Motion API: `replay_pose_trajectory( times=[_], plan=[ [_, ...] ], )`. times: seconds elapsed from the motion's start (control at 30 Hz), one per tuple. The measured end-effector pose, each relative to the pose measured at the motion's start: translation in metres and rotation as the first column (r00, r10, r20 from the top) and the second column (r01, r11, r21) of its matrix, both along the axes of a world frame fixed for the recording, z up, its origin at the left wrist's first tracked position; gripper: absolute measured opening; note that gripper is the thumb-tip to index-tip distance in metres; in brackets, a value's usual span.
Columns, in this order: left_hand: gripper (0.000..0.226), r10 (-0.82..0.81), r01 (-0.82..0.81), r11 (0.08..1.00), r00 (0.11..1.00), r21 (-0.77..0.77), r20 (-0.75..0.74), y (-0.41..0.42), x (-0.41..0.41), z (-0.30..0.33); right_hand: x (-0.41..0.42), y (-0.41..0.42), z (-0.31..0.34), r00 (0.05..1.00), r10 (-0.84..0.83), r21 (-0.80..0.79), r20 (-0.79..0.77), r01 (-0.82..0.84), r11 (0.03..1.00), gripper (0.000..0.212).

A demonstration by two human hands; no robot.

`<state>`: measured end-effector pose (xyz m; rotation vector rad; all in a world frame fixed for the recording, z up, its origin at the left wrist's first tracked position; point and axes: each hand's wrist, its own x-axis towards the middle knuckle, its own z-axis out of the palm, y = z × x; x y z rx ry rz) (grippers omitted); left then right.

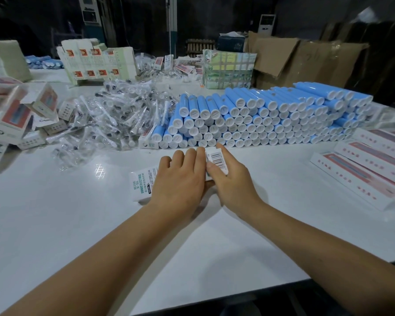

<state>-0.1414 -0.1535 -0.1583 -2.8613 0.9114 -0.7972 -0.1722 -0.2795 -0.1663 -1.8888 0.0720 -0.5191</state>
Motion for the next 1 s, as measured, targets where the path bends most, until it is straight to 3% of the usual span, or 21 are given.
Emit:
replay_pose_trajectory(
  times=[0.13,0.33,0.57,0.67,0.7,0.73,0.8,0.83,0.87,0.9,0.93,1.0],
  plan=[
    [0.079,0.006,-0.005,1.000,1.000,0.020,-0.021,-0.001,0.000,0.000,0.000,0.001,0.000,1.000,0.007,-0.024,-0.011,-0.008,1.000,0.059],
    [0.077,-0.010,0.010,1.000,0.999,0.005,-0.034,0.005,0.005,0.001,0.001,-0.002,-0.002,0.997,0.044,0.114,-0.056,-0.037,0.993,0.059],
    [0.070,0.026,-0.026,1.000,1.000,-0.004,-0.008,0.003,0.010,-0.002,0.004,0.001,-0.006,0.993,0.105,0.104,-0.055,-0.099,0.990,0.057],
    [0.072,-0.023,0.008,0.984,0.996,-0.178,-0.085,0.002,0.014,0.012,0.007,-0.002,-0.003,0.994,0.105,0.235,-0.014,-0.099,0.967,0.058],
    [0.067,-0.094,0.039,0.935,0.986,-0.352,-0.139,0.004,0.016,0.019,0.007,-0.003,-0.002,0.996,0.089,0.270,0.028,-0.093,0.958,0.047],
    [0.058,-0.208,0.059,0.817,0.958,-0.574,-0.196,0.006,0.016,0.029,0.007,-0.004,-0.001,0.996,0.067,0.286,0.052,-0.079,0.955,0.034],
    [0.037,-0.451,-0.046,0.371,0.864,-0.927,-0.223,0.010,0.017,0.041,0.006,-0.006,-0.002,0.997,0.054,0.261,0.047,-0.064,0.963,0.029],
    [0.033,-0.542,-0.205,0.121,0.806,-0.971,-0.237,0.012,0.018,0.043,0.005,-0.005,-0.003,0.997,0.069,0.232,0.031,-0.074,0.970,0.035],
    [0.034,-0.640,-0.399,-0.096,0.726,-0.912,-0.251,0.013,0.018,0.044,0.005,-0.004,-0.003,0.996,0.089,0.196,0.013,-0.090,0.977,0.040],
    [0.036,-0.741,-0.568,-0.251,0.634,-0.784,-0.222,0.014,0.019,0.042,0.004,-0.001,-0.003,0.994,0.111,0.150,-0.003,-0.109,0.983,0.042],
    [0.040,-0.810,-0.687,-0.341,0.561,-0.642,-0.171,0.016,0.020,0.039,0.003,0.002,-0.004,0.991,0.135,0.092,-0.017,-0.133,0.987,0.043],
    [0.051,-0.867,-0.810,-0.405,0.488,-0.424,-0.103,0.017,0.020,0.030,0.001,0.009,-0.004,0.981,0.189,-0.024,-0.050,-0.190,0.982,0.044]
  ],
)
